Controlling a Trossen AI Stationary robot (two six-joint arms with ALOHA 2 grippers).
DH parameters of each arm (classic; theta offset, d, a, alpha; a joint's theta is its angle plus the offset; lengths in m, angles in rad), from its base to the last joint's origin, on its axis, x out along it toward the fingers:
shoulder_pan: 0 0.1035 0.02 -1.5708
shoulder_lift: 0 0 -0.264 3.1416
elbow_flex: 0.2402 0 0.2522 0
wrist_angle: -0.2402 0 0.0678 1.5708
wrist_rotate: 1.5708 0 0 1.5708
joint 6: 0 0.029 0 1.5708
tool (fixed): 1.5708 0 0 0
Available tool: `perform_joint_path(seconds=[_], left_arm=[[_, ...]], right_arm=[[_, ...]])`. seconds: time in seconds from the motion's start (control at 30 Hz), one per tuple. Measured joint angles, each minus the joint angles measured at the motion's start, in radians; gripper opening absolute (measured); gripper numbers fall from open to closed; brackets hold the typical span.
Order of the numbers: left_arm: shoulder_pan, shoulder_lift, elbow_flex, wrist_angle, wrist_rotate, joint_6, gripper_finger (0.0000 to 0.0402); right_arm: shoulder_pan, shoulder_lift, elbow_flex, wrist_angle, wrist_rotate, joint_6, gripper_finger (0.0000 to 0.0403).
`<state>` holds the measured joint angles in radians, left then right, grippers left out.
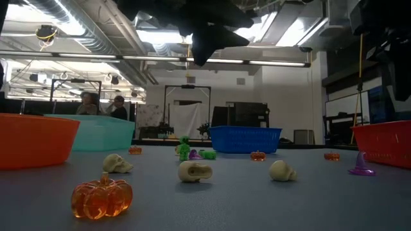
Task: Sort Halloween decoration
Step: Put the white skull toy into the green bin
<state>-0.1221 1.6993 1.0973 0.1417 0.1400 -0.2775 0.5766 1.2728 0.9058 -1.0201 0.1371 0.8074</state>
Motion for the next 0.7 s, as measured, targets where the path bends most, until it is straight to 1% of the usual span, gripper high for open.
perform_joint_path(seconds=[0.13,0.23,0.33,0.43,0.53,0.7], left_arm=[[-0.038,0.000,0.000,-0.006,0.056,0.100,0.0147],[-0.088,-0.002,0.000,-0.077,0.057,0.201,0.0147],[-0.148,-0.002,0.000,-0.184,-0.010,0.256,0.0147],[-0.207,-0.002,0.000,-0.292,-0.100,0.257,0.0147],[-0.258,-0.002,0.000,-0.368,-0.177,0.232,0.0147],[-0.317,-0.001,0.000,-0.457,-0.257,0.158,0.0147]], right_arm=[[0.000,0.000,0.000,0.001,0.000,0.000,0.0189],[0.000,0.000,0.000,0.001,0.000,0.000,0.0189],[0.000,0.000,0.000,0.001,0.000,0.000,0.0189],[0.000,0.000,0.000,0.001,0.000,0.000,0.0189],[0.000,0.000,0.000,0.001,0.000,0.000,0.0189],[0.000,0.000,0.000,0.003,0.000,0.000,0.0189]])
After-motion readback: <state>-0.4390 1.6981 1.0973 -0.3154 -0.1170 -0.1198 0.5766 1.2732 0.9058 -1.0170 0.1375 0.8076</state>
